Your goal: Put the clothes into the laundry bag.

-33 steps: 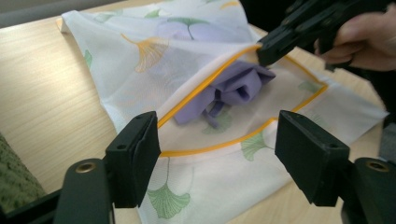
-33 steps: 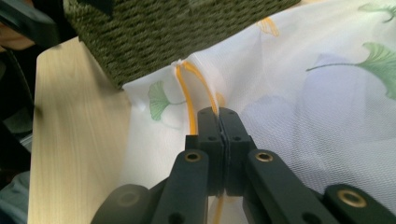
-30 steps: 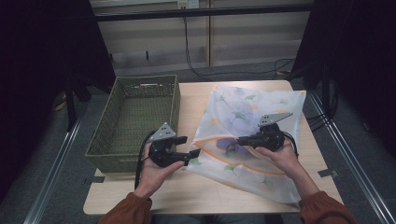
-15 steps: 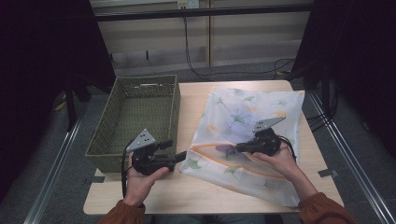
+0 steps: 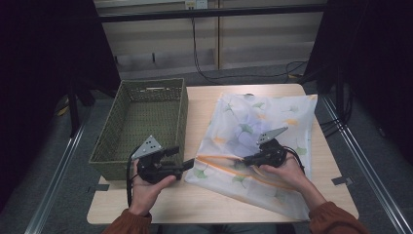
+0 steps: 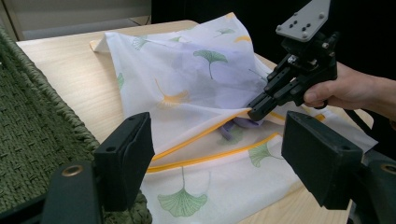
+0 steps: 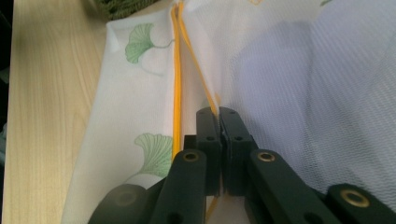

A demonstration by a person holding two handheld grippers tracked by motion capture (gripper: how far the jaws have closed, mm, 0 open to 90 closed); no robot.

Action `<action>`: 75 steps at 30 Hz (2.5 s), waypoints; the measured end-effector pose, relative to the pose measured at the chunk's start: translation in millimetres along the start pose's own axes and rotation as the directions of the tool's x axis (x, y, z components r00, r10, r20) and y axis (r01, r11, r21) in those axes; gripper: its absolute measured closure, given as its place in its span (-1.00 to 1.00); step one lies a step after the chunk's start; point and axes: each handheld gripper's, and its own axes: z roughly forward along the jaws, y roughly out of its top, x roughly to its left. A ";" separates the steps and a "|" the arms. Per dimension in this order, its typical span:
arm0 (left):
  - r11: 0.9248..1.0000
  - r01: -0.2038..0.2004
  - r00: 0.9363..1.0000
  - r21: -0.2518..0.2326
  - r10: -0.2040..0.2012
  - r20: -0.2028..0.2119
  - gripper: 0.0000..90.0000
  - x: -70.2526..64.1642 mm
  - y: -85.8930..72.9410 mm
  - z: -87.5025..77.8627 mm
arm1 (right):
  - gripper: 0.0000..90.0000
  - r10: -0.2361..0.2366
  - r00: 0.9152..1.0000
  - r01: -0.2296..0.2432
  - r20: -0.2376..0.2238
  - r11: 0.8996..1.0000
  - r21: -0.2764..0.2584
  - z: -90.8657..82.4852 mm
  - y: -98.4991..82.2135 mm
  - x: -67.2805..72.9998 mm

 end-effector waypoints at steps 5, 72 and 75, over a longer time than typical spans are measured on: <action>1.000 -0.007 1.000 0.007 0.006 0.000 -0.45 -2.4 0.4 1.4 | 0.96 0.008 1.000 -0.007 -0.018 0.999 0.038 6.2 -5.0 -2.2; 0.977 -0.088 0.993 0.196 0.071 0.093 0.00 -23.3 -24.1 52.1 | 0.72 0.012 0.991 -0.028 0.130 0.992 0.125 -20.1 -41.5 -16.5; 0.980 -0.087 0.994 0.182 0.074 0.078 -0.02 -22.9 -22.6 50.8 | 0.72 0.020 0.992 -0.034 0.122 0.993 0.116 -19.7 -41.7 -17.4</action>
